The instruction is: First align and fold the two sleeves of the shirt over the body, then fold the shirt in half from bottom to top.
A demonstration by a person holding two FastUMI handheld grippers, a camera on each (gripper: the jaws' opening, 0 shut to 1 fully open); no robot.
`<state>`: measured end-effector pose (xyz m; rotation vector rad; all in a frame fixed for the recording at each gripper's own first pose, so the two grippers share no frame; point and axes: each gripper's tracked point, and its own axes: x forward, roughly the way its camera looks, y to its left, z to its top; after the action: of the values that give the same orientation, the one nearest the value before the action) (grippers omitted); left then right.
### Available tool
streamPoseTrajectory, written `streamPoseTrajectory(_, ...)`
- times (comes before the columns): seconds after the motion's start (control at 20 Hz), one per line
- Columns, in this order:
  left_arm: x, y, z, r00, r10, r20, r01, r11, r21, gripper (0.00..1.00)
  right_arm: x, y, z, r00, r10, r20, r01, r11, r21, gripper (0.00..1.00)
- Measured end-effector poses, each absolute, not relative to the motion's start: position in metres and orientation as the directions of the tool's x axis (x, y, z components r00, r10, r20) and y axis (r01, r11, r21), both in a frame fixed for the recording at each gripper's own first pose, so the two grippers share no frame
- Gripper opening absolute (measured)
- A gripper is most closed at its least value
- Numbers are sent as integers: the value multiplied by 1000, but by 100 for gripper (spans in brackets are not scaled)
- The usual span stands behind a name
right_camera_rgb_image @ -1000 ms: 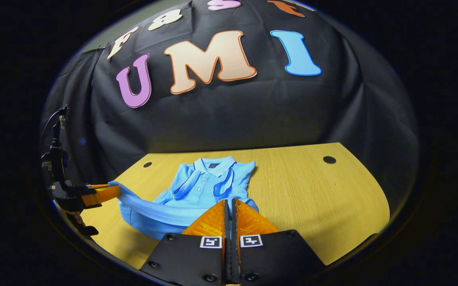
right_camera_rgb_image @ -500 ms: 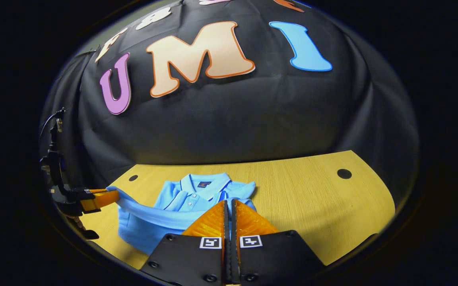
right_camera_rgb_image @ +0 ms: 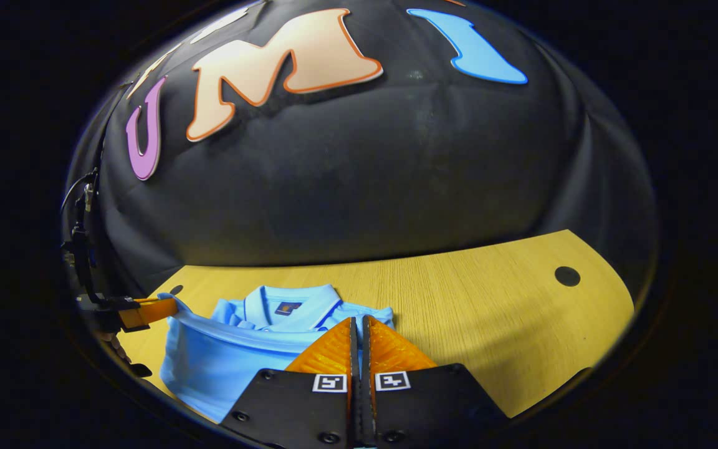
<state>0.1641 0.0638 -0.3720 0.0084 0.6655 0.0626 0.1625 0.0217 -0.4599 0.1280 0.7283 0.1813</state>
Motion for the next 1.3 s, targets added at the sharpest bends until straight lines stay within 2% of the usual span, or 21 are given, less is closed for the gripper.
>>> streamPoseTrajectory(0.15, 171, 59, -386, 779, 69, -623, -36, 997, 65, 0, 161, 18, -480, 712, 190, -676, -99, 980, 171, 2)
streamPoseTrajectory(0.25, 169, 48, -383, 781, 29, -624, -26, 1000, 15, 1, 157, 14, -479, 704, 183, -686, -103, 982, 157, 10)
streamPoseTrajectory(0.3, 171, 38, -379, 792, 9, -611, -24, 1000, -16, 33, 158, 11, -469, 719, 177, -672, -109, 984, 143, 40)
streamPoseTrajectory(0.4, 170, 41, -353, 835, 32, -549, -34, 999, 6, 98, 163, 8, -441, 768, 174, -616, -121, 984, 128, 100)
streamPoseTrajectory(0.45, 170, 40, -336, 859, 38, -511, -32, 999, 20, 93, 162, 7, -420, 793, 173, -585, -127, 985, 118, 99)
streamPoseTrajectory(0.6, 150, 34, -279, 905, 39, -424, -25, 999, 37, 95, 154, 4, -347, 868, 158, -470, -130, 987, 93, 95)
streamPoseTrajectory(0.65, 143, 32, -260, 919, 34, -394, -23, 999, 33, 95, 147, 2, -323, 889, 151, -432, -129, 988, 80, 98)
streamPoseTrajectory(0.85, 110, 18, -190, 955, -10, -296, 12, 1000, 6, 94, 108, 1, -234, 944, 131, -303, -127, 991, 34, 98)
streamPoseTrajectory(1.0, 84, 16, -147, 973, -32, -227, 34, 999, 8, 94, 74, 5, -192, 955, 138, -264, -138, 990, 17, 95)
streamPoseTrajectory(1.1, 61, 15, -121, 980, -41, -193, 40, 999, -8, 94, 53, 9, -168, 960, 137, -245, -135, 991, 26, 97)
streamPoseTrajectory(1.3, 18, 27, -80, 991, -26, -130, 27, 1000, 5, 94, 14, 13, -124, 972, 141, -190, -139, 990, 22, 95)
